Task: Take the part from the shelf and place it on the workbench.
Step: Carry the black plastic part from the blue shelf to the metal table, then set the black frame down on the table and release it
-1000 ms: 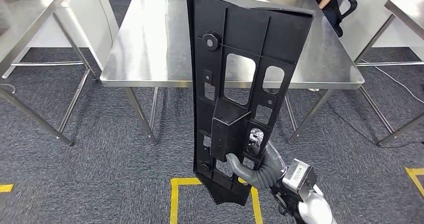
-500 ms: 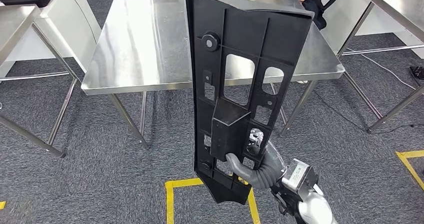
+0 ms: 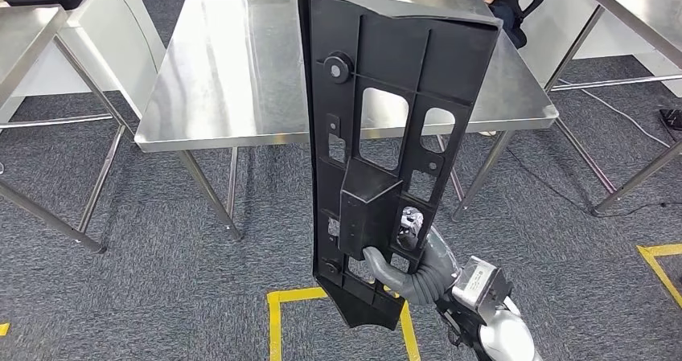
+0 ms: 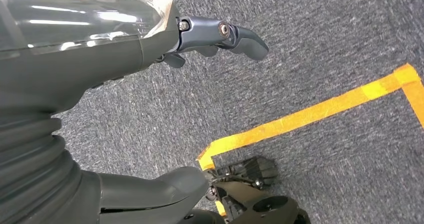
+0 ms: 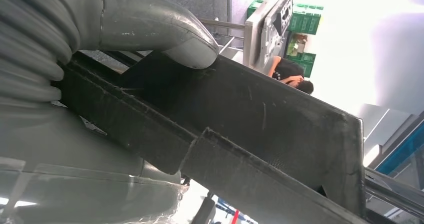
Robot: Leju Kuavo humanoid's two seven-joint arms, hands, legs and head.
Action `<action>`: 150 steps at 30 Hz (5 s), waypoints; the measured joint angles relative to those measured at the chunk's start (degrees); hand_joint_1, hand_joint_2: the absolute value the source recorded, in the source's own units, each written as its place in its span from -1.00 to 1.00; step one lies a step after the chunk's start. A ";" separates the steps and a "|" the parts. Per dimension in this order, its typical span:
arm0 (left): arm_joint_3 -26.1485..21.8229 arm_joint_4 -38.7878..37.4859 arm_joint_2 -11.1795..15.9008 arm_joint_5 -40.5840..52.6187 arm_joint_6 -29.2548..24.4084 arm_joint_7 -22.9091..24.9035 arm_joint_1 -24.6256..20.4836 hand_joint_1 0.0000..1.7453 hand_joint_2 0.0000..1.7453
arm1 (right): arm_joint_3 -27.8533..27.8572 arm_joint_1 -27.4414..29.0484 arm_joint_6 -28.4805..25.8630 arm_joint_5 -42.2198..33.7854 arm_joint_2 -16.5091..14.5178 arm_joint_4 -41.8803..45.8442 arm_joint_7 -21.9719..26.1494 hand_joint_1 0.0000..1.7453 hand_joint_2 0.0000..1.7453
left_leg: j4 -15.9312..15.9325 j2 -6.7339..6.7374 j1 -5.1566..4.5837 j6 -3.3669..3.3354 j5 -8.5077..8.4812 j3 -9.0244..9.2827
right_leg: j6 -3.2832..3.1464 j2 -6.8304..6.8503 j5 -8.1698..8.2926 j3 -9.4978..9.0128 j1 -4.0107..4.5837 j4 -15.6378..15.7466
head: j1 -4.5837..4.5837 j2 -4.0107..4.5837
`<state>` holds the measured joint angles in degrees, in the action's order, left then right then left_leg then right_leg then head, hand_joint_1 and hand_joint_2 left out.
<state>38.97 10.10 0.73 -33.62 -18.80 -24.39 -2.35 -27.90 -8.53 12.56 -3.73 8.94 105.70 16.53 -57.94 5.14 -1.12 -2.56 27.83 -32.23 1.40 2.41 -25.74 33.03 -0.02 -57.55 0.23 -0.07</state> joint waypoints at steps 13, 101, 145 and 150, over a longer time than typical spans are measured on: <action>0.00 0.00 0.09 -0.15 -0.06 0.76 0.28 -1.00 1.00 | -0.11 0.27 -0.14 0.51 0.18 -0.05 -0.21 1.00 1.00 | 0.76 -1.56 0.76 -1.54 1.91 2.60 | 1.54 -1.94 -4.74 9.03 -0.82 -16.56 | 0.46 0.00; 0.14 0.53 -0.25 -1.50 1.18 2.91 -0.58 -1.00 1.00 | -14.68 -40.00 -9.96 13.31 -15.93 -43.90 -13.05 1.00 1.00 | -1.51 -5.78 2.50 2.45 -2.40 -4.03 | -0.05 -2.54 -1.81 -1.42 -0.68 0.37 | -0.40 0.00; 1.05 0.92 -0.32 -0.65 -0.93 4.35 -0.79 -1.00 -1.00 | -46.40 -61.70 -13.62 70.33 -19.37 -78.17 -25.41 -1.00 -1.00 | -1.10 -5.59 2.31 1.74 -2.25 -3.70 | 1.04 -2.51 -1.63 -1.52 -0.66 0.88 | -0.43 0.00; 1.11 0.92 -0.31 -0.65 -0.87 4.86 -0.83 -1.00 -1.00 | -46.20 -61.70 -13.35 71.94 -19.35 -78.31 -25.71 -1.00 -1.00 | -1.00 -5.60 2.30 1.72 -2.27 -3.73 | 1.05 -2.50 -1.62 -1.52 -0.70 0.95 | -0.44 0.00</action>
<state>40.09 11.02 0.42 -34.27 -19.67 -19.52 -3.18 -74.10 -70.23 -0.79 68.21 -10.41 27.39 -9.17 -58.94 -0.46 1.18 -0.84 25.56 -35.95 2.45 -0.09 -27.36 31.51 -0.72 -56.59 -0.21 -0.07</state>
